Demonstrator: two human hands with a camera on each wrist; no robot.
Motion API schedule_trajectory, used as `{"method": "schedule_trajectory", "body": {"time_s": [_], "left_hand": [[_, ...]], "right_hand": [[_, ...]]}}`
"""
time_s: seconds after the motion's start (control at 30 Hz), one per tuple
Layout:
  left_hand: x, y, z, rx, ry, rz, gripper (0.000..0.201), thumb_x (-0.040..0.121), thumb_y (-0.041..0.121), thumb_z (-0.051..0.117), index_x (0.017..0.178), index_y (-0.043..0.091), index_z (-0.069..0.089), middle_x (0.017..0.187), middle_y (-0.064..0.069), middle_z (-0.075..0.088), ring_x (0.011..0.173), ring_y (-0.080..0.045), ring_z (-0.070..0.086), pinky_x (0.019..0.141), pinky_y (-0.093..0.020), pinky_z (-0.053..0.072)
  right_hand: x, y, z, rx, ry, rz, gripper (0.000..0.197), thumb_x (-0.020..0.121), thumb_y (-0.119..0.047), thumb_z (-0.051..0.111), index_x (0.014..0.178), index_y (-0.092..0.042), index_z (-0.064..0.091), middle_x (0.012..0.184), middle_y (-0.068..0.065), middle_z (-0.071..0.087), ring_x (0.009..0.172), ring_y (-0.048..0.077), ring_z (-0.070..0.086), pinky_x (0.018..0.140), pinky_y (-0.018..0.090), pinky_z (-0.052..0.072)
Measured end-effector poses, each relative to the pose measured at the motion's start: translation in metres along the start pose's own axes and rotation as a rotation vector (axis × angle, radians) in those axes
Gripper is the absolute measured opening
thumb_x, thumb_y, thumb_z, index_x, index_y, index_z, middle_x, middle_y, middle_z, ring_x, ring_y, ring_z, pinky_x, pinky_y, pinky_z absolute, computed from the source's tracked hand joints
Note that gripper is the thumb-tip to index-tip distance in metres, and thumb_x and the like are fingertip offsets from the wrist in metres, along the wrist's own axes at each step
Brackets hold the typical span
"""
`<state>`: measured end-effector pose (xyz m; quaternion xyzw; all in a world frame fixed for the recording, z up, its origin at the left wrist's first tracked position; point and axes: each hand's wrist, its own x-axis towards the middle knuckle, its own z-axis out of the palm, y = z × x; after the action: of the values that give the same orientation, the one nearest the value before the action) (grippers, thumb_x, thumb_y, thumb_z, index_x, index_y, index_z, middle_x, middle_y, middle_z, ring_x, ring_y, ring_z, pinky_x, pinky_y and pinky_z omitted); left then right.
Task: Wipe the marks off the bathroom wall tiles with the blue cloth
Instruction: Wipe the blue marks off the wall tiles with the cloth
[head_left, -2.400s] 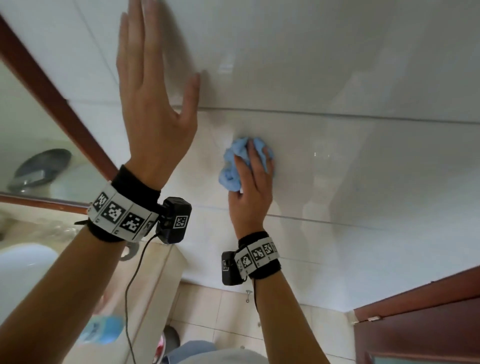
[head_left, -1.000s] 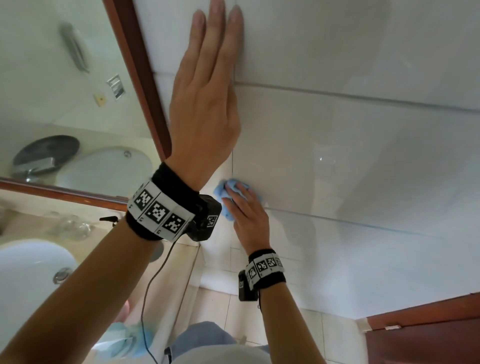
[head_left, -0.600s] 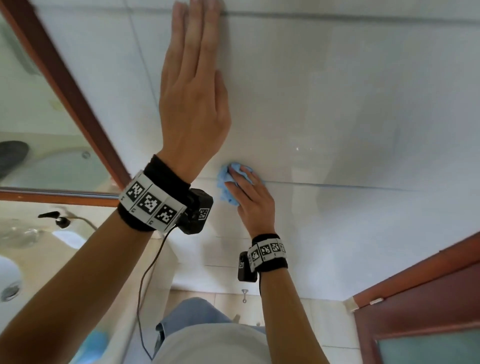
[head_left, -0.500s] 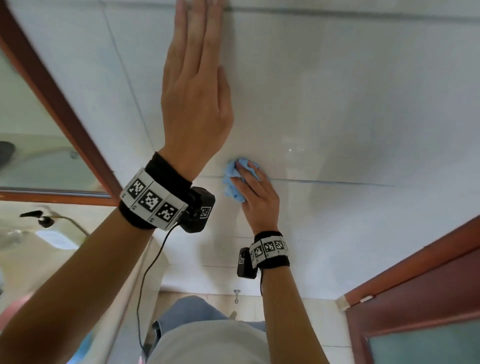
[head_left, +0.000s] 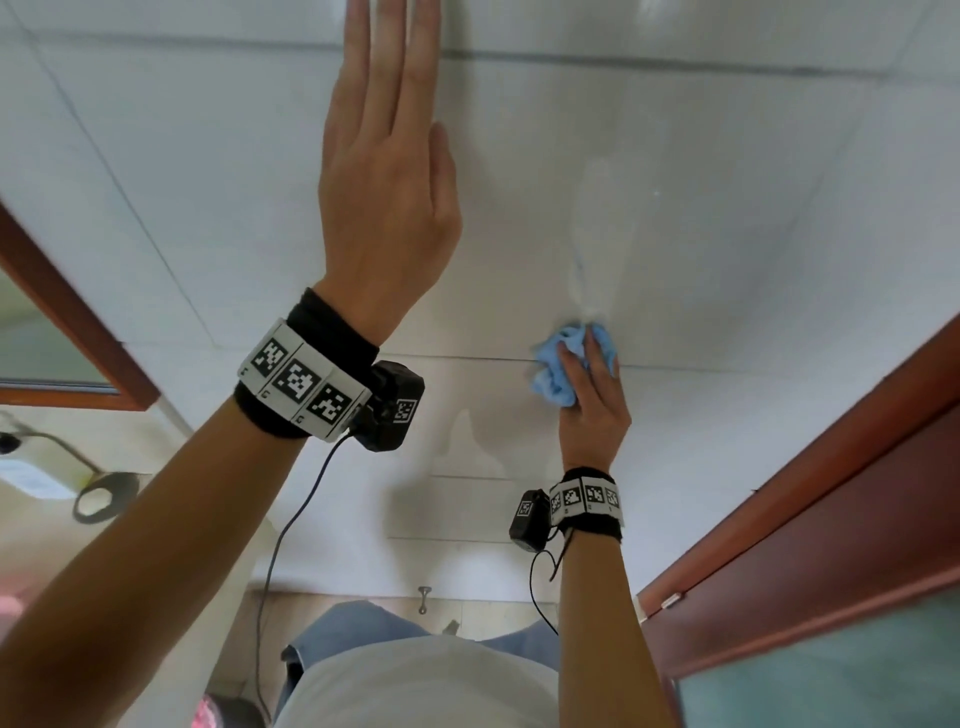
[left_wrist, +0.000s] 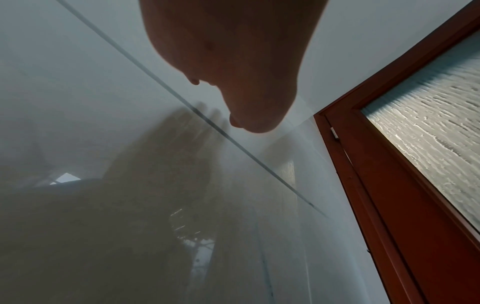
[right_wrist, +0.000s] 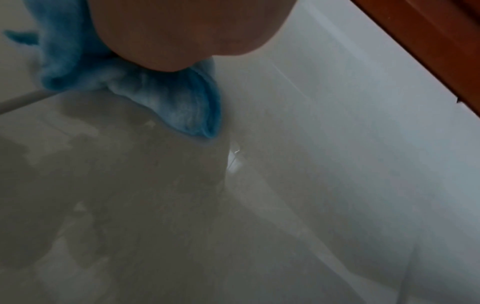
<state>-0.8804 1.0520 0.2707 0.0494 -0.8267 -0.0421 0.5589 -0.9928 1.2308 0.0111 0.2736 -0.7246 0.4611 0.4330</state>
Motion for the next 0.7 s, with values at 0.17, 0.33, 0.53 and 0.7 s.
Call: {"method": "schedule_trajectory", "body": {"time_s": [0.17, 0.33, 0.53, 0.7], "left_hand": [[0.013, 0.018, 0.009, 0.052, -0.026, -0.010, 0.065, 0.099, 0.001, 0.037, 0.162, 0.000, 0.027, 0.170, -0.020, 0.025, 0.159, -0.039, 0.019, 0.130, -0.036, 0.021], [0.023, 0.023, 0.014, 0.093, -0.034, 0.004, 0.064, 0.099, -0.001, 0.037, 0.163, 0.001, 0.027, 0.170, -0.019, 0.025, 0.159, -0.038, 0.019, 0.130, -0.038, 0.020], [0.030, 0.006, 0.013, 0.159, -0.041, 0.033, 0.061, 0.104, 0.000, 0.036, 0.164, 0.006, 0.028, 0.171, -0.013, 0.026, 0.160, -0.034, 0.020, 0.128, -0.041, 0.024], [0.035, -0.004, 0.005, 0.131, -0.084, 0.052, 0.066, 0.100, -0.004, 0.037, 0.164, 0.012, 0.031, 0.171, -0.007, 0.028, 0.160, -0.028, 0.021, 0.126, -0.043, 0.028]], "right_hand": [[0.014, 0.017, -0.032, -0.015, 0.084, 0.173, 0.040, 0.097, 0.004, 0.063, 0.129, -0.018, 0.072, 0.152, 0.002, 0.053, 0.139, 0.020, 0.053, 0.099, 0.042, 0.057], [0.104, 0.000, -0.058, 0.146, 0.453, 0.419, 0.055, 0.088, 0.012, 0.050, 0.142, 0.001, 0.059, 0.156, 0.028, 0.042, 0.147, 0.029, 0.042, 0.118, 0.023, 0.036], [0.147, -0.068, -0.019, 0.235, 0.442, 0.367, 0.062, 0.080, 0.011, 0.055, 0.141, 0.000, 0.060, 0.156, 0.016, 0.043, 0.143, 0.022, 0.044, 0.116, 0.024, 0.037], [0.141, -0.121, 0.028, 0.277, 0.071, 0.032, 0.050, 0.087, 0.013, 0.055, 0.133, -0.002, 0.067, 0.148, 0.023, 0.054, 0.141, 0.041, 0.047, 0.121, 0.040, 0.034]]}}
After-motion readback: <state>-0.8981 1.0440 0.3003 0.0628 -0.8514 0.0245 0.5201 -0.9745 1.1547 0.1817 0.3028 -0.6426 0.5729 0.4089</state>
